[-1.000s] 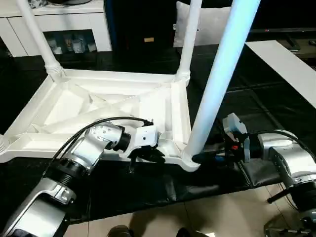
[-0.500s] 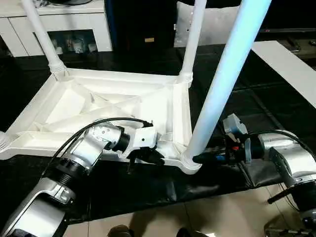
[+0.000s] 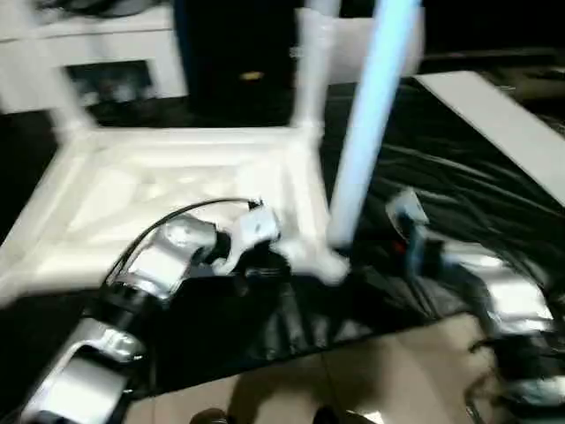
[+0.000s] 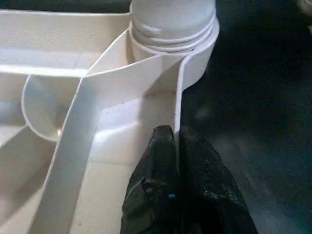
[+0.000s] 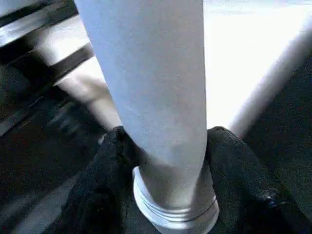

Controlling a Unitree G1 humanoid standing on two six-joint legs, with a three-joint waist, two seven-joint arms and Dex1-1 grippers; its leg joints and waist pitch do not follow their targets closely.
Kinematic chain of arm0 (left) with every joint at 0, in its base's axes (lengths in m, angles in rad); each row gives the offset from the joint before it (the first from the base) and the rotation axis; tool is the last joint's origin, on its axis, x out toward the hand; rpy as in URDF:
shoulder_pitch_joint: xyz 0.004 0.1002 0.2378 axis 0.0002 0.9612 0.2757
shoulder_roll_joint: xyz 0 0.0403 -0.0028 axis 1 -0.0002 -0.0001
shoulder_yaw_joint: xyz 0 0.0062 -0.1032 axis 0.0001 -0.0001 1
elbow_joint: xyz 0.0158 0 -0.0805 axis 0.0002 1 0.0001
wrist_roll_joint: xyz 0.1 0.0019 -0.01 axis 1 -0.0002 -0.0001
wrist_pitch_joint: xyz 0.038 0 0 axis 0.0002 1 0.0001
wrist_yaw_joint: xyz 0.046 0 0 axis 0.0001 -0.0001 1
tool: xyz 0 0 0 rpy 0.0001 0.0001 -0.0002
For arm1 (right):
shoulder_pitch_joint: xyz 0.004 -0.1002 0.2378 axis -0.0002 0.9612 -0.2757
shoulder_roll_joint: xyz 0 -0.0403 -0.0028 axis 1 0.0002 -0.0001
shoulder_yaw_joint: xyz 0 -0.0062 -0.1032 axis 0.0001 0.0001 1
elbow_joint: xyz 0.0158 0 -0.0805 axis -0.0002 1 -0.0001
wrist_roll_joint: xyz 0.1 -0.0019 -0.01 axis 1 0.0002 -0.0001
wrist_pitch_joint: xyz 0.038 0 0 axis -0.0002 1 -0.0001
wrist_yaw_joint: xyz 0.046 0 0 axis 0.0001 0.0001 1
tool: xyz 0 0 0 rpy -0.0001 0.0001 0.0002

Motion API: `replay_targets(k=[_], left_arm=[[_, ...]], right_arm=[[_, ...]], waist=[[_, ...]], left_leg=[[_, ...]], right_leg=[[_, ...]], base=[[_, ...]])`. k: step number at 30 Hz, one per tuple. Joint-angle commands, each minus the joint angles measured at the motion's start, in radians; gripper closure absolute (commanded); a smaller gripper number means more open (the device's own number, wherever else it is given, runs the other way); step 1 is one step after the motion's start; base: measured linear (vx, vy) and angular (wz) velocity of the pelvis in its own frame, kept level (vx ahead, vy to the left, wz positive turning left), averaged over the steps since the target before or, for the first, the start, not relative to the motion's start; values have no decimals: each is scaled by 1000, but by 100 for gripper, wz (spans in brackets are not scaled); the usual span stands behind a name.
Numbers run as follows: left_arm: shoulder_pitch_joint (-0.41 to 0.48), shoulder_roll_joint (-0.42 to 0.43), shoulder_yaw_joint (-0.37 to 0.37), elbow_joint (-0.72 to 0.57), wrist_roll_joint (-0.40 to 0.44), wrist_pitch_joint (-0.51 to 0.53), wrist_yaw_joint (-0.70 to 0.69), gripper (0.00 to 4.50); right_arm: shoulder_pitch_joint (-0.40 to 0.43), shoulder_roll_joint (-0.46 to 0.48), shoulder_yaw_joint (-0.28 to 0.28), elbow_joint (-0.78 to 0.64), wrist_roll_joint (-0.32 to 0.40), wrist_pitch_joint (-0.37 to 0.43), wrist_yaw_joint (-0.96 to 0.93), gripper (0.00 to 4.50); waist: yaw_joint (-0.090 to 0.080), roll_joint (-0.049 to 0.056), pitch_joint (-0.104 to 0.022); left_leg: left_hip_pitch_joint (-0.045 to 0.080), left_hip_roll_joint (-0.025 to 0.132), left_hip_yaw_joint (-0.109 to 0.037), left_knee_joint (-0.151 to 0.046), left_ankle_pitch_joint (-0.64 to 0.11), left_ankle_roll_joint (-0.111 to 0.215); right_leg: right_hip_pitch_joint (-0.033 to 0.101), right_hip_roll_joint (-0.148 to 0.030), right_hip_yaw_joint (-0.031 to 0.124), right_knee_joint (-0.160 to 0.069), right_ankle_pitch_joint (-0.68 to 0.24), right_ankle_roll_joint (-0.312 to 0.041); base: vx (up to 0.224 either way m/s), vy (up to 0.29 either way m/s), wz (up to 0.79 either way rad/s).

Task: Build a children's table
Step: Rotate leg to tighten

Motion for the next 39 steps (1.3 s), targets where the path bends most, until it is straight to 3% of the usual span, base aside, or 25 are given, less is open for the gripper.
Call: replay_targets(k=[1,2,3,4,5,6,7,8,9,11,13,15,20,23,27,31,35,36,39], left_arm=[[-40,-104,14,-35,-37,54,96,450],[-47,-122,24,-22,-34,60,130,450],[-50,-133,30,-18,-31,68,152,450],[-59,-153,45,-5,-27,72,197,450],[-61,-159,49,-2,-26,74,210,450],[-75,-191,71,15,-18,80,280,450],[-75,-192,71,15,-18,80,282,450],[-79,-205,80,18,-14,87,311,450],[-83,-220,81,13,-6,100,337,450],[-84,-221,77,11,4,100,349,450],[-84,-218,70,12,16,99,360,450],[-84,-212,66,15,21,94,361,450],[-72,-182,63,19,21,69,340,450],[-58,-148,45,22,22,20,283,450],[-40,-108,22,29,19,-37,204,450],[-34,-59,-10,52,23,-96,107,450],[-31,-1,-53,57,16,-195,-35,450],[-25,26,-73,48,11,-233,-102,450],[-21,43,-85,50,11,-301,-146,450]], right_arm=[[-39,88,10,38,-7,61,-157,257],[-49,109,4,50,-16,62,-197,257],[-52,123,1,52,-21,67,-225,257],[-61,146,-6,71,-29,48,-269,257],[-64,153,-8,77,-32,38,-281,257],[-78,190,-19,116,-44,-28,-336,257],[-78,191,-20,116,-45,-29,-337,257],[-84,208,-27,130,-50,-54,-357,222],[-92,235,-47,153,-59,-81,-406,201],[-95,247,-61,159,-57,-90,-425,182],[-94,251,-71,159,-60,-116,-436,152],[-87,240,-61,150,-68,-134,-423,141],[-50,175,-49,106,-66,-195,-328,108],[-28,106,-48,76,-50,-214,-228,77],[-16,24,-46,65,-30,-230,-111,57],[-3,-80,-12,65,-25,-253,55,21],[-3,-162,25,75,-32,-288,198,6],[2,-193,50,74,-42,-340,265,6],[7,-208,59,63,-18,-334,341,6]], waist=[[-9,14,-76],[-16,17,-74],[-19,10,-71],[-27,-7,-68],[-27,-22,-64],[-15,-30,-68],[-13,-20,-76],[-12,-15,-79],[-10,0,-90],[-11,-2,-89],[-5,-2,-90],[2,-3,-94],[15,1,-94],[21,-4,-92],[22,-3,-85],[26,-5,-82],[42,-7,-84],[49,-8,-85],[54,-8,-86]], left_leg=[[-3,72,-40,-85,-359,28],[-8,93,-51,-102,-409,29],[11,98,-48,-118,-502,3],[17,56,-33,-94,-481,-5],[33,2,-11,-55,-413,-5],[26,-42,11,-27,-266,28],[1,-30,7,-38,-206,57],[-9,-21,1,-44,-193,62],[-6,15,-14,-56,-168,66],[-10,17,-18,-59,-158,63],[-3,12,-13,-61,-147,64],[-9,21,-16,-62,-82,91],[-16,22,-14,-58,-11,126],[-16,20,-11,-59,-20,140],[-9,16,-5,-62,-85,125],[-6,15,-5,-63,-113,119],[-1,24,-6,-64,-107,123],[-1,24,-5,-64,-105,123],[-3,27,-5,-64,-100,129]], right_leg=[[84,-73,43,-75,-500,68],[92,-73,55,-49,-459,61],[75,-83,105,-17,-390,16],[57,-89,100,-53,-473,20],[34,-91,77,-102,-618,44],[40,-99,59,-117,-737,93],[61,-91,51,-116,-699,122],[69,-83,46,-114,-654,132],[66,-77,51,-99,-495,93],[65,-75,54,-88,-429,56],[61,-78,64,-79,-392,15],[61,-78,81,-52,-290,-44],[64,-78,91,-33,-209,-81],[67,-77,92,-34,-216,-83],[62,-74,89,-54,-329,-50],[60,-72,87,-62,-372,-31],[55,-74,94,-52,-343,-48],[55,-75,95,-49,-333,-57],[56,-75,96,-45,-320,-68]], base=[[0,0,0],[0,0,0],[0,0,0],[0,0,0],[55,-8,2],[70,-22,-7],[51,-23,-10],[0,0,0],[0,0,0],[0,0,0],[0,0,0],[0,0,0],[0,0,0],[0,0,0],[0,0,0],[0,0,0],[0,0,0],[0,0,0],[0,0,0]])
